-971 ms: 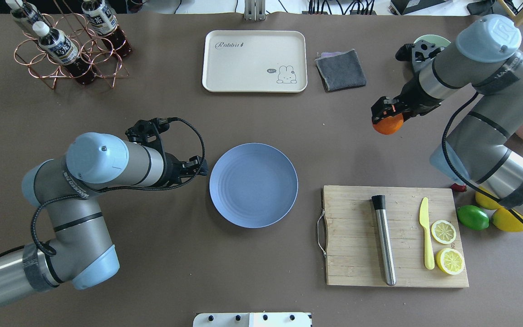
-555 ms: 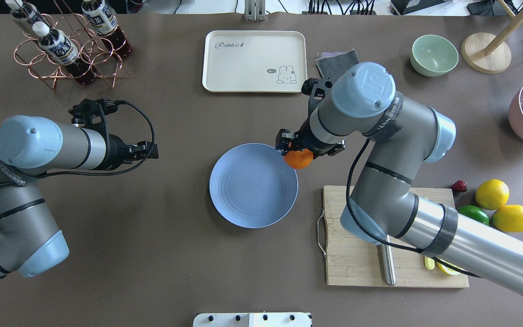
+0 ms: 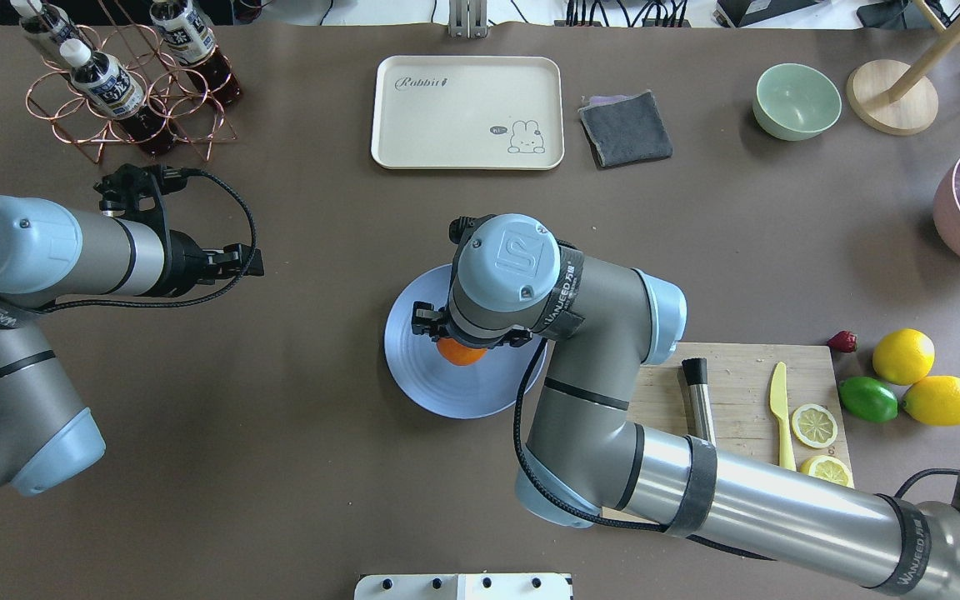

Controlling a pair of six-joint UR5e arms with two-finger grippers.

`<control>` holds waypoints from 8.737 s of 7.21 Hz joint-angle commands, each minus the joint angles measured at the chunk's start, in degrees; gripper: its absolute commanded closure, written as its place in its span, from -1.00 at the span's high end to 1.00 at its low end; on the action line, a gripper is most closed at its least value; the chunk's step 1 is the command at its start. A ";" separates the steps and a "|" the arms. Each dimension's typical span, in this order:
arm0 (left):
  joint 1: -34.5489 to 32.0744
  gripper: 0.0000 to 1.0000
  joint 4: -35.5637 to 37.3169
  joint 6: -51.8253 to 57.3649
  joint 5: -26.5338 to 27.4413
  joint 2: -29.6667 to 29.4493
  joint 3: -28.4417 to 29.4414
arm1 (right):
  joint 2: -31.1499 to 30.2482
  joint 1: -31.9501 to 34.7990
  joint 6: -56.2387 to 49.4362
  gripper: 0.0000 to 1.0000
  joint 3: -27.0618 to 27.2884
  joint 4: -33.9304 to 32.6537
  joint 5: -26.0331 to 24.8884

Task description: Pick orange to plate

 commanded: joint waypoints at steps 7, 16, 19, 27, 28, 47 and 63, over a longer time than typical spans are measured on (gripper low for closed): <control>-3.18 0.52 0.35 0.14 -8.38 -0.36 0.11 | -1.28 2.03 0.25 1.00 1.43 0.31 0.01; -39.66 0.51 4.10 58.98 -33.84 23.54 5.01 | -45.66 55.86 -73.75 1.00 11.26 -4.62 30.28; -45.22 0.96 19.73 66.50 -36.45 21.09 5.65 | -46.56 64.80 -96.03 1.00 -0.97 -4.10 30.69; -45.75 0.96 27.68 66.50 -38.41 17.83 5.57 | -45.15 65.08 -95.56 1.00 -2.32 -4.01 29.46; -45.84 0.96 27.77 66.50 -37.36 17.91 5.65 | -44.98 65.08 -95.47 1.00 -2.23 -4.01 29.55; -46.36 0.96 28.56 66.23 -29.71 16.51 4.43 | -40.84 61.83 -94.76 1.00 -1.88 -5.06 28.41; -51.20 0.96 27.25 66.50 -38.58 19.31 6.79 | -39.61 58.84 -92.30 1.00 -3.37 -5.06 30.17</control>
